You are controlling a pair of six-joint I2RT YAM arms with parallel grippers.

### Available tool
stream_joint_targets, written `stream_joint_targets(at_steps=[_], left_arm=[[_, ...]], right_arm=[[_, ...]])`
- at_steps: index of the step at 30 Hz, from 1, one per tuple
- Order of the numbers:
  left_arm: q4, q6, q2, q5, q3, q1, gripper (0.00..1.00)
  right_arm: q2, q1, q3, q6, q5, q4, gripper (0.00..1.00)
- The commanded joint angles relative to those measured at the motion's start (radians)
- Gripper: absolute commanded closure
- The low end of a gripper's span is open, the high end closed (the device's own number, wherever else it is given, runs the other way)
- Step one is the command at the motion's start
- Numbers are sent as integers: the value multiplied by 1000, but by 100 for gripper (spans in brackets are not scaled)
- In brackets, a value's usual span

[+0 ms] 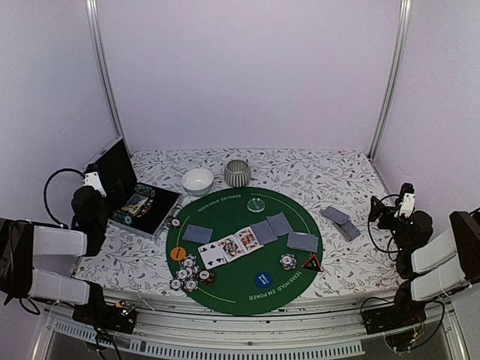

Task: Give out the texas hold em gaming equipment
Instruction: Reset both arms

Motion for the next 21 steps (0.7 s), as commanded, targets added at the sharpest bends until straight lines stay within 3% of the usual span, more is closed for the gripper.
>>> stream_joint_targets(at_steps=[1,3,6,7,11,16,19,21], left_arm=[[235,76,42,36,-23,29,2],[222,92,47,92,-10,34,2],[218,39,52,104,-8,37,2],[240,-1,51,180,-21,43,2],[248,60,83,213,-34,20,2],[497,95,223,261,-105,11,2],[740,158,374,197,-145,-33,2],[643,147,353,131,-105,-60,2]], right_arm=[[159,-15,55,-50,-80,267,1],[267,-19,70,-62,-137,382,1],[242,-20,117,-77,-165,237,1],[247,-20,132,-81,-180,223,1],[260,-20,198,-98,-228,118,1],[259,-20,210,-100,-251,94,1],[259,-19,210,-100,-251,93,1],[258,-21,211,-100,-250,90,1]])
